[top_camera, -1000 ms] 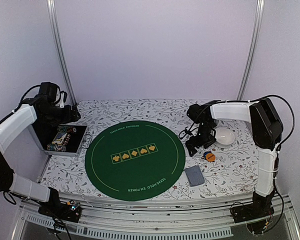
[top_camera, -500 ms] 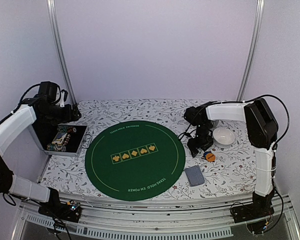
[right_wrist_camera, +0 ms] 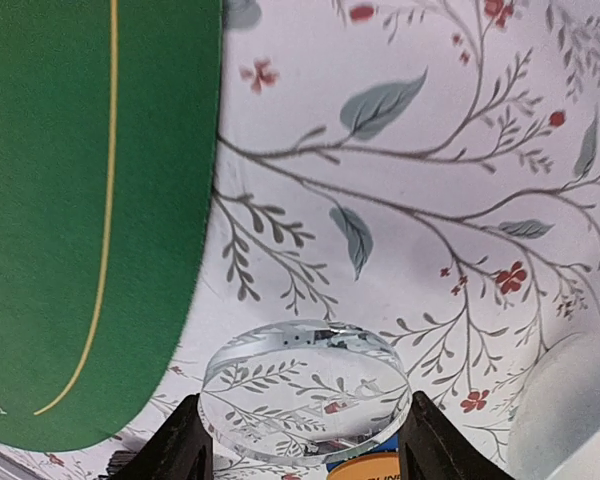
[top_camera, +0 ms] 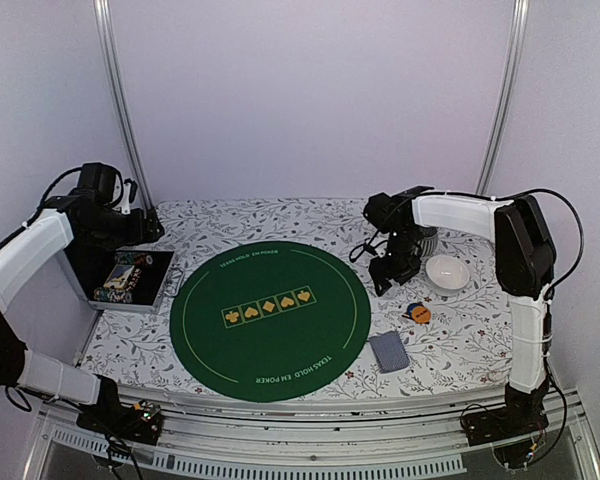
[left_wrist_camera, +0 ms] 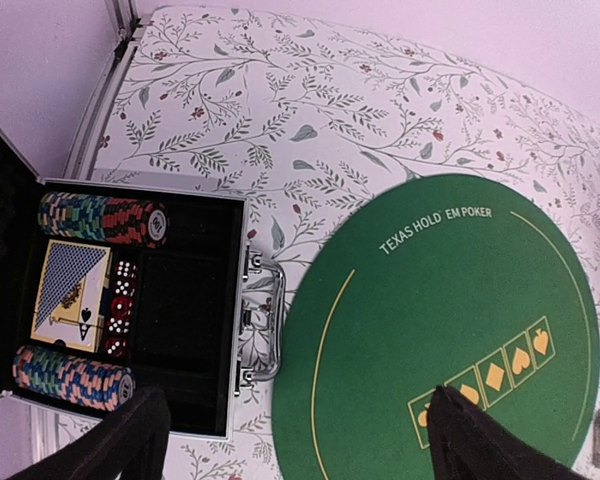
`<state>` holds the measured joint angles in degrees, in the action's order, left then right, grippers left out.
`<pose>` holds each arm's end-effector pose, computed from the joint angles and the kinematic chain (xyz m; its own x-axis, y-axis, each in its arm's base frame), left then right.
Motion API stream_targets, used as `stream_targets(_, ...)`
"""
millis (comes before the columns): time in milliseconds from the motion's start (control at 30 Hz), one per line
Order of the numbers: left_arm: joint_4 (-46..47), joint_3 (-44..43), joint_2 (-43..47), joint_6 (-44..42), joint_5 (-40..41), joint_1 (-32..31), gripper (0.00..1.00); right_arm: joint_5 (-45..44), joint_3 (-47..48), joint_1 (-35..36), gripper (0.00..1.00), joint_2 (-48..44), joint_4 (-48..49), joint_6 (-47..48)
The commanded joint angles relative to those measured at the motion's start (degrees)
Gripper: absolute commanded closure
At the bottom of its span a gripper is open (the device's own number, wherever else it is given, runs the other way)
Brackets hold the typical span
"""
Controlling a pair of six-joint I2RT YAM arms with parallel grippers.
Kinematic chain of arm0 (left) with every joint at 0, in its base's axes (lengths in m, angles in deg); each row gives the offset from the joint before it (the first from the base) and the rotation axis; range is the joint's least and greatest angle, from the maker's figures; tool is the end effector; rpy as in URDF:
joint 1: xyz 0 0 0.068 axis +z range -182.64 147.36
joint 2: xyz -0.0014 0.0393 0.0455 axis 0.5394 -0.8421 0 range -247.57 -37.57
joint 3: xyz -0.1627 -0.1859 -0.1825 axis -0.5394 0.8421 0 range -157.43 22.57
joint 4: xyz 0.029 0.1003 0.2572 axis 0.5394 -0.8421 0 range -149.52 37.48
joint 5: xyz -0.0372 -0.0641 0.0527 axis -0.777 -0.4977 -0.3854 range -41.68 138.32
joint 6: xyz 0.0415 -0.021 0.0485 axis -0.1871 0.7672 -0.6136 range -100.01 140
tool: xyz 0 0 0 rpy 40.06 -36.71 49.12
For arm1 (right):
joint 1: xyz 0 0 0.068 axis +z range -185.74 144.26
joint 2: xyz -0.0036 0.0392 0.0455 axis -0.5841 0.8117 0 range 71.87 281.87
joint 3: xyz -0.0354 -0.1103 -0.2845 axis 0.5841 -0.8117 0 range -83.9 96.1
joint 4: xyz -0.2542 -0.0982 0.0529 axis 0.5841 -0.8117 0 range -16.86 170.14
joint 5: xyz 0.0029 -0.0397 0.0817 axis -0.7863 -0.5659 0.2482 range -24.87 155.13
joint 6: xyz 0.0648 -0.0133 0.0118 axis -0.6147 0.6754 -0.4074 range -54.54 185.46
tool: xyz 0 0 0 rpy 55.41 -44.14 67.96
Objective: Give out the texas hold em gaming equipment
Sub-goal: Pick up the dealer button from the center of the board, then place the dealer button on the poker table mat.
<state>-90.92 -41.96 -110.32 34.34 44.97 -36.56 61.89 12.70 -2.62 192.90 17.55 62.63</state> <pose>0.2861 -0.0228 0.3286 -0.7293 -0.1980 -0.6549 -0.0747 0.9745 -0.2114 0.3739 0.2402 0.1889 -0.8622 -0.5035 -0.0547 -0.5010 0.8638 -0.0538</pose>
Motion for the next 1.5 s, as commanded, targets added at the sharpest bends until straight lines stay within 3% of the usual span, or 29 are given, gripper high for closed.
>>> stream_targets(0,0.95,0.01,1.15,-0.82,-0.52,-0.79,0.08,-0.94,6.55,2.17,0.62,-1.05,-0.29,-0.05)
stream_targets(333,1.33,0.73,2.44,-0.90,-0.87,-0.97,0.08,5.48,23.63,13.46,0.63,10.15,2.35,3.97)
stream_targets(667,2.27,1.47,3.40,-0.94,-2.11,-1.21,0.08,3.47,29.82,13.88,0.64,18.61,11.50,0.85)
stream_targets(900,2.71,2.44,5.03,-1.23,-0.93,-1.43,0.08,-4.81,30.00,13.25,0.64,20.51,6.40,0.90)
stream_targets(1467,2.71,2.57,5.27,-1.60,-0.25,-1.87,0.08,-4.17,26.44,10.02,0.60,19.76,2.88,-0.73)
